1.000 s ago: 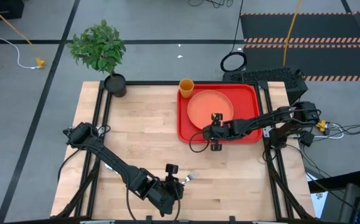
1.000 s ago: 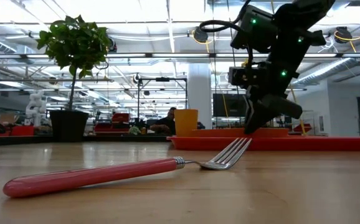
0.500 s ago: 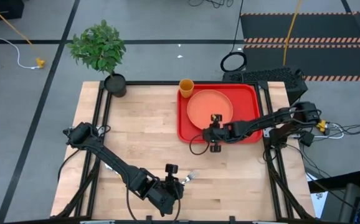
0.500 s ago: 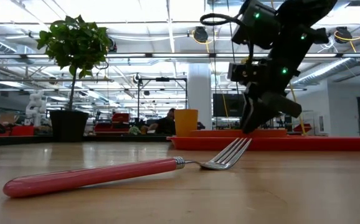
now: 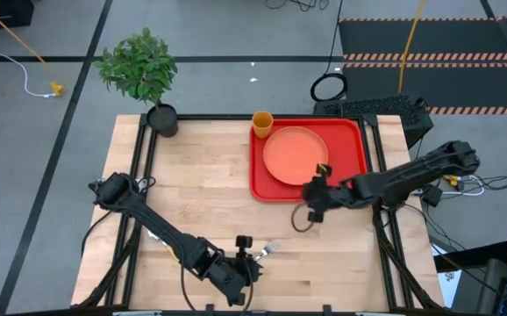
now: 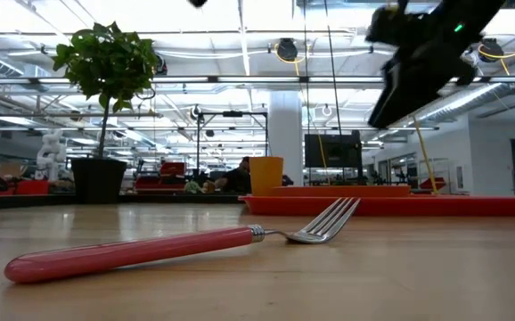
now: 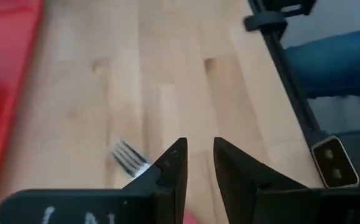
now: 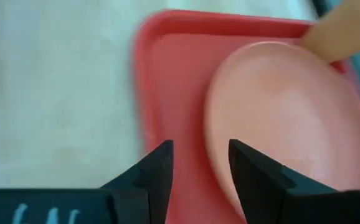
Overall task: Pick and place plate/cup/fork/spoon on tray
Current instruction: Put the pink fork to the right of the orange plate on the red tray
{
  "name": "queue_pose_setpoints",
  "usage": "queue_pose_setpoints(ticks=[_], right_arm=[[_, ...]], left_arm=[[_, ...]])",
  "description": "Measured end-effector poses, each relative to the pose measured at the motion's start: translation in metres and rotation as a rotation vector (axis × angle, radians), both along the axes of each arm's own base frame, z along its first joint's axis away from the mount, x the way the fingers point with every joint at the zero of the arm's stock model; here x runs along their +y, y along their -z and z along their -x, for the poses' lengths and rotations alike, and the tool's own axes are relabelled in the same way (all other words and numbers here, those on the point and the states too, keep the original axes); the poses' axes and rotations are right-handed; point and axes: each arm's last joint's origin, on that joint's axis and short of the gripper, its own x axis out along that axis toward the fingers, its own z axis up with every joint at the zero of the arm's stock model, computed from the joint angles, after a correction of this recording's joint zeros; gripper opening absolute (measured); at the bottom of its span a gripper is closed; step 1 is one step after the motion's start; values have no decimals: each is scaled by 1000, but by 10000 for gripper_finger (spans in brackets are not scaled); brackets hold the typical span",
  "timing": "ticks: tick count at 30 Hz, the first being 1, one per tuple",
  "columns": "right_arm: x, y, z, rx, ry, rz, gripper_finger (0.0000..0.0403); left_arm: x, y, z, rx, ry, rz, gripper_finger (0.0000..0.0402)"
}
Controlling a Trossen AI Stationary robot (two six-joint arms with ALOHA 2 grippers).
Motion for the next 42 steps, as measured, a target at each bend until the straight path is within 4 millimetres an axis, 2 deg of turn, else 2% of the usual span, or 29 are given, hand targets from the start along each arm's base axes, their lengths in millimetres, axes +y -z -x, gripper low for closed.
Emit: queue_pose_setpoints(ticks=[4,8,12,20,25,32,38,42], right_arm=[[22,-7,13,-38,-47,-115,148],[44,-10,19,-43,-173,-227,148],[60,-12,22,-34,-284,-355,148],[75,-12,31,-29,-314,-399,148],[81,-11,34,-35,-333,-397,148],[82,17,41,-75,-311,-444,148],[77,43,47,-119,-252,-523,148],[77,50,48,-176,-243,-573,148]], left_arm=[[7,8,-3,-9,-40,44,97],[22,10,-12,-3,-96,63,136],[41,10,-23,13,-64,48,170],[93,12,-46,57,29,42,177],[110,34,-57,129,144,33,177],[125,58,-66,186,195,48,177],[139,61,-73,172,225,90,178],[148,67,-75,198,260,154,178]])
